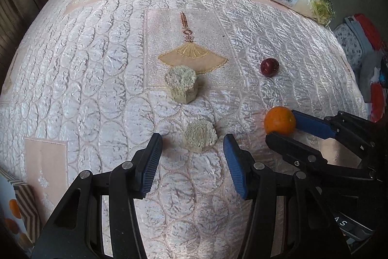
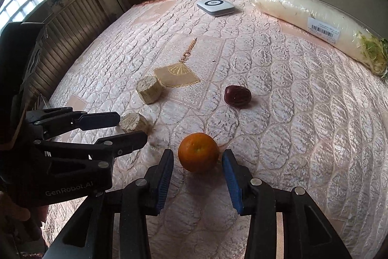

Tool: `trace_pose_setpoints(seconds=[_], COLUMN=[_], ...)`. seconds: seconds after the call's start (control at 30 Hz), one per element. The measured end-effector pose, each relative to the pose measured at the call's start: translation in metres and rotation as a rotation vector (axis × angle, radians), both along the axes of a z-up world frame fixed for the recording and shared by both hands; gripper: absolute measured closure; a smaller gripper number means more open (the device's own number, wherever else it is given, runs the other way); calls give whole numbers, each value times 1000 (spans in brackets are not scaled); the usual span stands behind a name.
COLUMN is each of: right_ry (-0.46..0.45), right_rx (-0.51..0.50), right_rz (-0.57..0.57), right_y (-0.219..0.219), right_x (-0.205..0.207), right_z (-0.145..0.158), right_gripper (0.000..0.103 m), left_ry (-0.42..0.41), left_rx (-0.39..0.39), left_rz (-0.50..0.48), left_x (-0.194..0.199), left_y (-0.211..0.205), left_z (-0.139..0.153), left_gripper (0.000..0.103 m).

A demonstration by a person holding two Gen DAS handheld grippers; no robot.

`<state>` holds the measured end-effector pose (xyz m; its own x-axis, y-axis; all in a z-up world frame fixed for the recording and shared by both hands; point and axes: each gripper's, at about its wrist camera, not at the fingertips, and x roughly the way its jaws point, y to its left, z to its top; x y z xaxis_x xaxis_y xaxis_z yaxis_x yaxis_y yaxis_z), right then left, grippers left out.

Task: Organize fruits
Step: 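Grasp the pale round chunk with the left tool while the right tool grasps the orange, then carry the pale chunk and orange over the white tray with both tools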

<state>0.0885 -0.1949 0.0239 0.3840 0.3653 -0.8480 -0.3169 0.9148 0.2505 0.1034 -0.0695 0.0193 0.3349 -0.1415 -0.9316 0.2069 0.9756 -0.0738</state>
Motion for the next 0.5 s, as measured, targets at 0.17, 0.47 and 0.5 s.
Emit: trace_pose_setpoints(seconds=[0.17, 0.47, 0.5], right_ry=[-4, -16, -17], right_rx=[9, 18, 18], right_rz=[-4, -26, -29], right_y=[0, -8, -9], right_x=[2, -11, -13], right_z=[-2, 3, 5], right_gripper=[71, 72, 72], left_ry=[-11, -55, -54], left_rx=[17, 9, 2], left_rz=[-7, -18, -15], left_x=[2, -4, -6], left_y=[-5, -2, 0], left_z=[-1, 0, 1], left_gripper=[51, 75, 75])
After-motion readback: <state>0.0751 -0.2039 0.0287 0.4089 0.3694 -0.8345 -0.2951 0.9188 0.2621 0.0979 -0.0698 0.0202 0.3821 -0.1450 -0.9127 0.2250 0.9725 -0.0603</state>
